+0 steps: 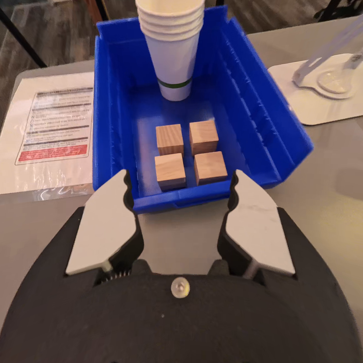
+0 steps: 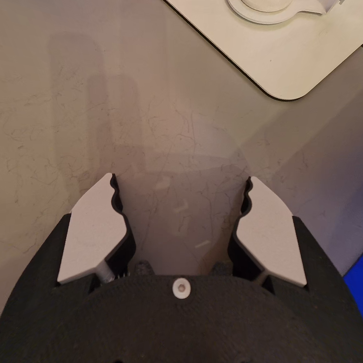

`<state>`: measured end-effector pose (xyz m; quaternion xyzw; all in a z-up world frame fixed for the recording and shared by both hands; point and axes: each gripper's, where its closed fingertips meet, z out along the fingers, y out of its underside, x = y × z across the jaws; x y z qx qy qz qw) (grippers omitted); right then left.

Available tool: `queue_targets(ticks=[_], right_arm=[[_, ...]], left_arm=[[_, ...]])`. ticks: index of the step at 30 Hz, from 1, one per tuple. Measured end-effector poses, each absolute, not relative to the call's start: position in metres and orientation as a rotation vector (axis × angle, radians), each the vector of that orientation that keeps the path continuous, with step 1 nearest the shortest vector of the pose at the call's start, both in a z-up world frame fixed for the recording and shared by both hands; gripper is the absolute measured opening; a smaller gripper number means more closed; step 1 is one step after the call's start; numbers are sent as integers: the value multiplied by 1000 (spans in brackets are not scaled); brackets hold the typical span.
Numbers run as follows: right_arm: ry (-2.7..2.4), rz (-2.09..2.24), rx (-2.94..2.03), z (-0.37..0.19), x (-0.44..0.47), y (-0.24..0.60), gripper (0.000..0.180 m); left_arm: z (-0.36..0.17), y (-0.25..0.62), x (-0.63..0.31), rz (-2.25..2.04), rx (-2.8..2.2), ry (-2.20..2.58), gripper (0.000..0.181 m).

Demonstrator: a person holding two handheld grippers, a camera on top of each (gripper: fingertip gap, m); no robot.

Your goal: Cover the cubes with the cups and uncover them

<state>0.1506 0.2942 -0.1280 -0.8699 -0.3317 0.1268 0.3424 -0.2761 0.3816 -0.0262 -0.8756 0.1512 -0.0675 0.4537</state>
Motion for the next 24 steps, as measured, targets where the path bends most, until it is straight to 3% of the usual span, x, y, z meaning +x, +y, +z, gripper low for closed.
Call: queue_targets(ticks=[6,10,24], right_arm=[[-861,329,-2262,-128,151,294,120],[-859,328,-2262,-128,151,294,120],[-854,328,-2262,-128,151,295,119]], left_arm=[[-49,410,-276,-156,-2313,377,63],[-70,419,-280,-161,-2465,310,78],[-82,428,-281,-95,-2588,312,57]])
